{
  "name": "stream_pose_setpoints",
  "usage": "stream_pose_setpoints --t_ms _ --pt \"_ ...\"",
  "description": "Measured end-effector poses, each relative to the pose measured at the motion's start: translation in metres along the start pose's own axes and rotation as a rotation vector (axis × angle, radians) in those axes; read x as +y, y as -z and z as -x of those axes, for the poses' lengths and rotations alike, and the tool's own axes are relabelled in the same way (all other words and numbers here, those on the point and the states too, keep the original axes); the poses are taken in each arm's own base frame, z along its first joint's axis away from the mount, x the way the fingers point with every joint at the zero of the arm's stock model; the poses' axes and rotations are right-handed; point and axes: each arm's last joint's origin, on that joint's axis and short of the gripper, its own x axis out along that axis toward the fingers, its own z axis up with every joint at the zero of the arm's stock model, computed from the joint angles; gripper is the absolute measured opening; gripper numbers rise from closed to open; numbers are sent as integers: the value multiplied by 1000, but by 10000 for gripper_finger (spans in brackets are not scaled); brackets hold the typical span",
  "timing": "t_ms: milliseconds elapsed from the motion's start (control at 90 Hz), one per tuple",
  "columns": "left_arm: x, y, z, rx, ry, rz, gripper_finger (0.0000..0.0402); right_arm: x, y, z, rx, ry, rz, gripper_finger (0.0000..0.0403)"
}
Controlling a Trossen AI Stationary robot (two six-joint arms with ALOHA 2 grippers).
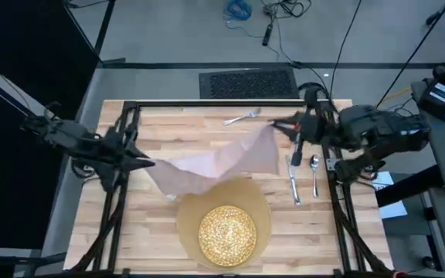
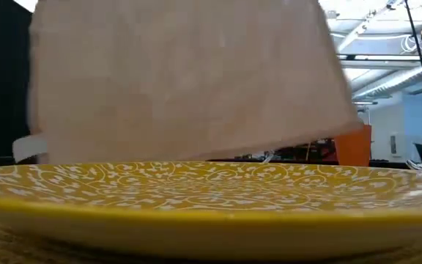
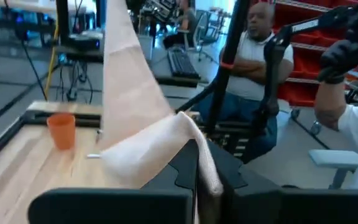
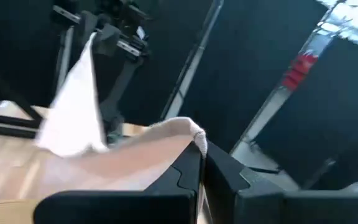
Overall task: Set table place
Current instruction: Fold the brown table napkin
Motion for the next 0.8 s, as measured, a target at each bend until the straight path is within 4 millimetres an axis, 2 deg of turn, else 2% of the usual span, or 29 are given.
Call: stream_pose_setpoints --t_ms 89,200,456,667,800 --pt "3 -1 4 19 -62 -11 0 -10 3 -7 73 43 -13 0" --pt "6 6 5 71 -143 -4 0 -14 23 -27 232 97 -46 0" --pt "17 30 -1 190 -394 1 0 -18 84 -100 521 89 -71 0" --pt "31 46 -12 262 -512 -17 0 -33 132 -151 612 96 -82 0" --pt "43 49 -14 291 -609 -48 0 -46 153 -167 643 140 -67 0"
